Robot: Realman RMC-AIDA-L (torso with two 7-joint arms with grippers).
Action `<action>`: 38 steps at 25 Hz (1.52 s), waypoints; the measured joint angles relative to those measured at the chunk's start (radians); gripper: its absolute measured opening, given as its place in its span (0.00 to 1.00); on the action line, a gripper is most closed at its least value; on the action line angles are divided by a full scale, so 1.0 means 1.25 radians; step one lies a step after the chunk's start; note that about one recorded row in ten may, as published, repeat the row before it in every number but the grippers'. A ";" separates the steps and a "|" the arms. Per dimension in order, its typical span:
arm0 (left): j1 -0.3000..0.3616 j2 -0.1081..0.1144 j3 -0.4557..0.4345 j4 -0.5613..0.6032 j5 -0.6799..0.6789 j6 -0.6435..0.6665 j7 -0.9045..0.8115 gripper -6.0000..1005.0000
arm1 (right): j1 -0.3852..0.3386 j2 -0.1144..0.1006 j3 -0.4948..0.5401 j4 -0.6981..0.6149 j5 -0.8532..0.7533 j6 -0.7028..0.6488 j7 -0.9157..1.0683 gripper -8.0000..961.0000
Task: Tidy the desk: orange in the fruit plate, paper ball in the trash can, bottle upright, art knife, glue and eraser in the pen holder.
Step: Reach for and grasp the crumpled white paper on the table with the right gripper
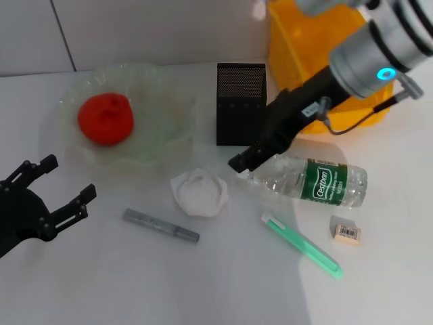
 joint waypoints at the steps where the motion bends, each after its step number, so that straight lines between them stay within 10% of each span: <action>1: 0.002 0.000 0.000 -0.003 0.000 0.000 0.004 0.87 | 0.012 0.002 -0.014 0.004 -0.011 0.004 0.013 0.79; 18: 0.010 0.001 0.000 -0.008 0.003 0.014 0.016 0.87 | 0.049 0.012 -0.411 0.108 -0.007 0.289 0.151 0.79; 38: -0.014 0.001 0.013 -0.017 0.012 0.004 0.017 0.87 | 0.083 0.013 -0.531 0.252 0.072 0.454 0.156 0.79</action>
